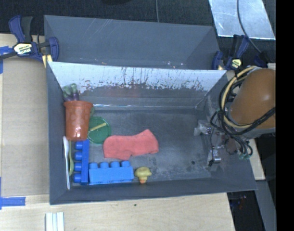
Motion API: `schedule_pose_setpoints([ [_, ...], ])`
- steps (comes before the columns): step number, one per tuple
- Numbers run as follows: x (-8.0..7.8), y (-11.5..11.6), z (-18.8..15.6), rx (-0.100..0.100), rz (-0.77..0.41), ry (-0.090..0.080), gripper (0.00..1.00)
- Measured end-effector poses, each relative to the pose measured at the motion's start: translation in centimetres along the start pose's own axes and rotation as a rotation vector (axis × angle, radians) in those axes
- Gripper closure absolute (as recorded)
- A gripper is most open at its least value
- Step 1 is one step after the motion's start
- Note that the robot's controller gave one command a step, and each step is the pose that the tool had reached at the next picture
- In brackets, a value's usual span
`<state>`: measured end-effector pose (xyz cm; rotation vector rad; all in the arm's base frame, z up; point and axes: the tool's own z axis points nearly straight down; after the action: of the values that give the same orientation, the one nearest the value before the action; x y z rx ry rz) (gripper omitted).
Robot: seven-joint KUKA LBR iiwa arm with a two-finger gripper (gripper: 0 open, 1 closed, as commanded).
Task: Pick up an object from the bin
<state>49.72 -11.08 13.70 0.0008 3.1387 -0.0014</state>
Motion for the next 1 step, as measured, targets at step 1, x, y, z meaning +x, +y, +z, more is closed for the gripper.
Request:
schedule_pose_setpoints([
  [1, -2.20, 6.38, 2.31, 0.000, -0.071, 0.000, 0.00],
])
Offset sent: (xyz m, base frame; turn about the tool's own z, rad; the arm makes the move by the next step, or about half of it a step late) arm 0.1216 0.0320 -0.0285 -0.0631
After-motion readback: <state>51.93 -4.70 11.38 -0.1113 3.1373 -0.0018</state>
